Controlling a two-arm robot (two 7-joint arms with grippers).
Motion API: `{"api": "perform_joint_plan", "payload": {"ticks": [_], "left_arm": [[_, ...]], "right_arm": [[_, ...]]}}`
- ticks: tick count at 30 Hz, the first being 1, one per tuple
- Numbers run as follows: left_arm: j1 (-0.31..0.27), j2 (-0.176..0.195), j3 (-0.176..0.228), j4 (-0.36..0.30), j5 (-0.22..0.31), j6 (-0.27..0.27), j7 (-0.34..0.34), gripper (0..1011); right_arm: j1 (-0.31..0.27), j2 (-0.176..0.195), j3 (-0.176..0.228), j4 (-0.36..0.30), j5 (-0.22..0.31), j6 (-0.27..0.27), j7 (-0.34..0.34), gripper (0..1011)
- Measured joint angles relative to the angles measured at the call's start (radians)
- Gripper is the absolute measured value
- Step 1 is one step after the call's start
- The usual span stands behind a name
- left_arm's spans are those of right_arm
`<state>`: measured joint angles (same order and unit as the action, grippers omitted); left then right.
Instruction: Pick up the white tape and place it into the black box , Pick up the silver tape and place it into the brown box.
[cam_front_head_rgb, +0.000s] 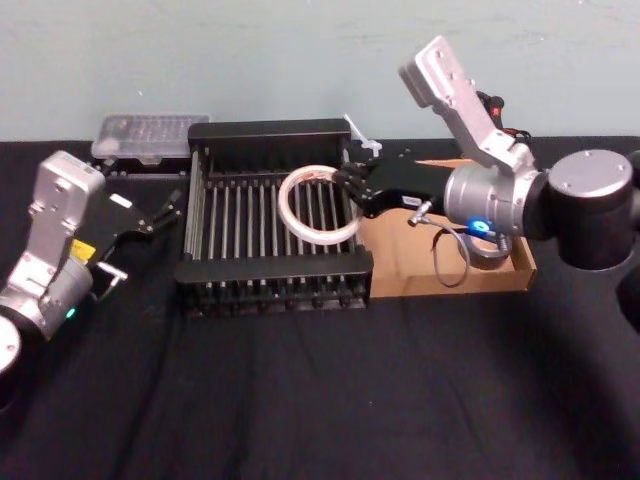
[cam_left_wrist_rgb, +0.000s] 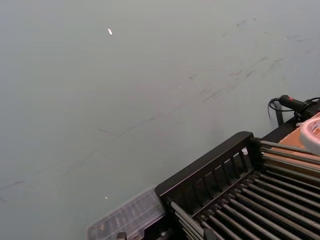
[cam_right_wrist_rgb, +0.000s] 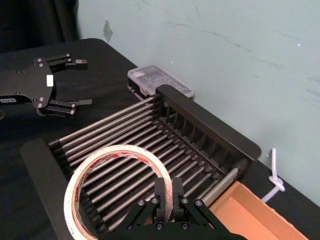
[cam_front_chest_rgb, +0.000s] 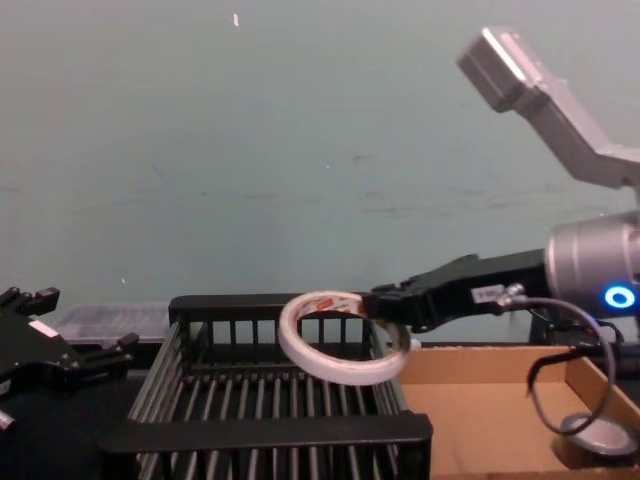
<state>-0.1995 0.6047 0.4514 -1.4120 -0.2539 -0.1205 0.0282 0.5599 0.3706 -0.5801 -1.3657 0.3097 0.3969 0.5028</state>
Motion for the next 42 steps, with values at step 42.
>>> {"api": "perform_joint_plan", "payload": {"ticks": [42], "left_arm": [[0.0,0.0,0.0,0.0,0.0,0.0,0.0,1001]], "right_arm": [[0.027,-0.071,-0.009,0.081,-0.046,-0.01,-0.056,327]]}}
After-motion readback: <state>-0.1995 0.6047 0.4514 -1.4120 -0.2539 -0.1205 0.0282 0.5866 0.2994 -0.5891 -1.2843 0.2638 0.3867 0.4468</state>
